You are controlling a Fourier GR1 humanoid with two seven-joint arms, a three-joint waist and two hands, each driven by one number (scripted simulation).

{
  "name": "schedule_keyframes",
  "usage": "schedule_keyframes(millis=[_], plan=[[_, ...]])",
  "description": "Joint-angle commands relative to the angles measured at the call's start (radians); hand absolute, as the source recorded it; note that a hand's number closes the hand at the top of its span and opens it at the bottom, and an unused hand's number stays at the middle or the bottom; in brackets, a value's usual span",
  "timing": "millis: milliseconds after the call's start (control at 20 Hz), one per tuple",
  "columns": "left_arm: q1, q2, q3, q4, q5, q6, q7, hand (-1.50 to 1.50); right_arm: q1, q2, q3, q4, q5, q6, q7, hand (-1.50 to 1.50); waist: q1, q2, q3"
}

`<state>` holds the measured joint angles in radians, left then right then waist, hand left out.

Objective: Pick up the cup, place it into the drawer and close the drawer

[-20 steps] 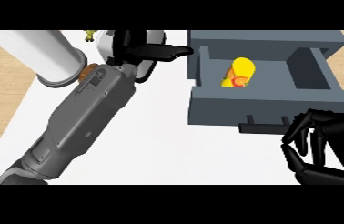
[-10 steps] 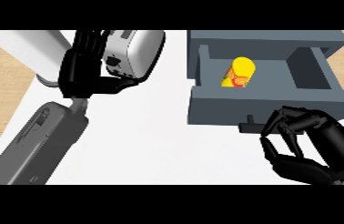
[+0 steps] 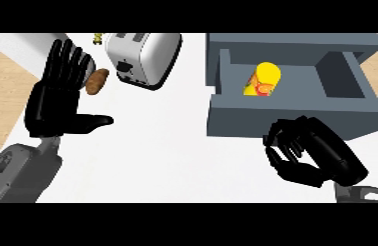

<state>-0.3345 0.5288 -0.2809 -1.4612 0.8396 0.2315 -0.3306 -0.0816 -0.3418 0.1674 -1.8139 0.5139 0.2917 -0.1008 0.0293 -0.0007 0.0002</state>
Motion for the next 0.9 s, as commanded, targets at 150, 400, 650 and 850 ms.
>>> schedule_keyframes(millis=[150, 400, 650, 850], plan=[[0.15, 0.041, 0.087, -0.069, 0.001, -0.1, -0.006, -1.5, -0.119, 0.079, 0.068, 0.327, 0.203, -0.15, -0.107, -1.5, -0.013, 0.002, 0.0], [0.197, 0.018, 0.143, -0.025, -0.026, -0.179, -0.041, -1.5, -0.208, 0.068, 0.038, 0.476, 0.25, -0.134, -0.114, -1.5, -0.019, 0.002, 0.0], [0.267, 0.012, 0.202, -0.044, -0.033, -0.254, -0.036, -1.5, -0.298, 0.115, 0.028, 0.701, 0.307, -0.202, -0.194, -1.5, -0.02, 0.002, 0.0], [0.235, 0.016, 0.247, 0.002, -0.016, -0.299, -0.013, -1.5, -0.471, 0.136, -0.044, 0.966, 0.307, -0.248, -0.262, -1.5, -0.013, 0.005, 0.0]])
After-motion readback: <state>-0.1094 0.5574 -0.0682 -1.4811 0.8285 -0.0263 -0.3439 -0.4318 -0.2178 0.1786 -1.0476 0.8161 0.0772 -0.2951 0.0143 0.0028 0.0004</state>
